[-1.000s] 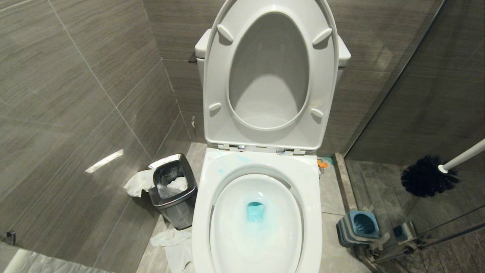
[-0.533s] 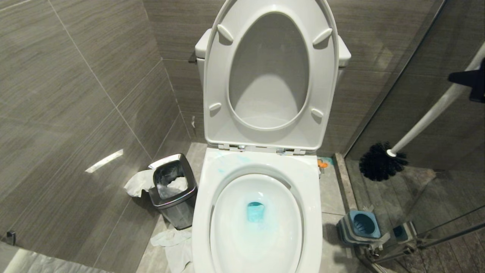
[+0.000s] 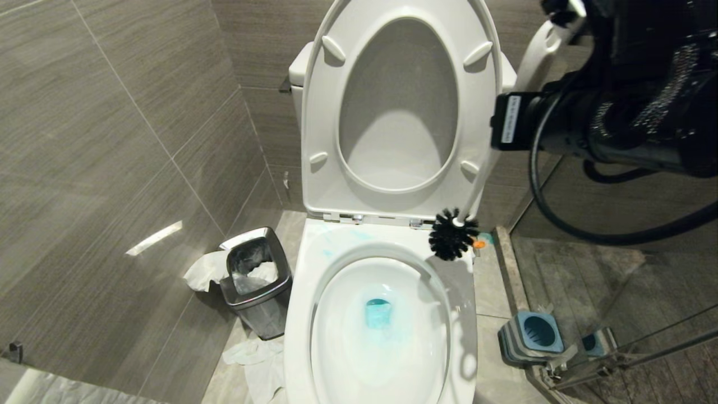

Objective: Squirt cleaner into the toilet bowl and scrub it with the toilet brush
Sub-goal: Scrub the toilet bowl

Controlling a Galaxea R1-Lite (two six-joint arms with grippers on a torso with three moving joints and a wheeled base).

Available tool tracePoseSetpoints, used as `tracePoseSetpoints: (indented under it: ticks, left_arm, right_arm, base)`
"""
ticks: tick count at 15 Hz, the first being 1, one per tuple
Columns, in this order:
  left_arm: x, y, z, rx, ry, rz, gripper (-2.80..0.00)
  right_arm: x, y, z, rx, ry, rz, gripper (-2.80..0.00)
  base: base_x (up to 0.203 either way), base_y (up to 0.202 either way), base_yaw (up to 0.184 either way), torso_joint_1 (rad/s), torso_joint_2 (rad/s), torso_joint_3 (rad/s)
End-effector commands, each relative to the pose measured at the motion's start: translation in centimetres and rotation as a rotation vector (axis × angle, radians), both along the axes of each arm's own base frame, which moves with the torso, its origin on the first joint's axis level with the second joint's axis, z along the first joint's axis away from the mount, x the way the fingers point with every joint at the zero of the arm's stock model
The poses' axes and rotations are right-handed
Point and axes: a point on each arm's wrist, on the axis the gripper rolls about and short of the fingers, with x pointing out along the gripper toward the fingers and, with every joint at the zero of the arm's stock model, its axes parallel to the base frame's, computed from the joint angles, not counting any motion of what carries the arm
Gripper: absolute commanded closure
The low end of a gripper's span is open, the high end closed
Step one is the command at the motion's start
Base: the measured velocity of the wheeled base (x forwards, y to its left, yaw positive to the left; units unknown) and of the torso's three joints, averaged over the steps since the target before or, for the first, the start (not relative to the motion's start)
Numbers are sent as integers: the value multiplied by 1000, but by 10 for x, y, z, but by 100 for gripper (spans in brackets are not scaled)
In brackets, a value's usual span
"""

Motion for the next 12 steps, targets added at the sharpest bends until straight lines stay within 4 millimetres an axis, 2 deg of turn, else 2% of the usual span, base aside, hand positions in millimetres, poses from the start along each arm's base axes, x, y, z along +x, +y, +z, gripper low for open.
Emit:
tracePoseSetpoints:
  ticks: [1,5,9,12]
  left_arm:
    - [0,0,0,-1,2,1,0]
    - [0,0,0,-1,2,1,0]
    - [0,0,0,-1,2,0,0]
    - [0,0,0,-1,2,1,0]
  right_arm:
    - [14,42,-31,-30,74,52,0]
    - [21,64,-58,-18,140,71,0]
    - [39,78,-108,6,289,98,0]
    - [64,92,-146,9,322,94,0]
  base:
    - [0,0,0,0,0,0]
    - [0,0,0,0,0,0]
    - [0,0,0,0,0,0]
    - [0,0,0,0,0,0]
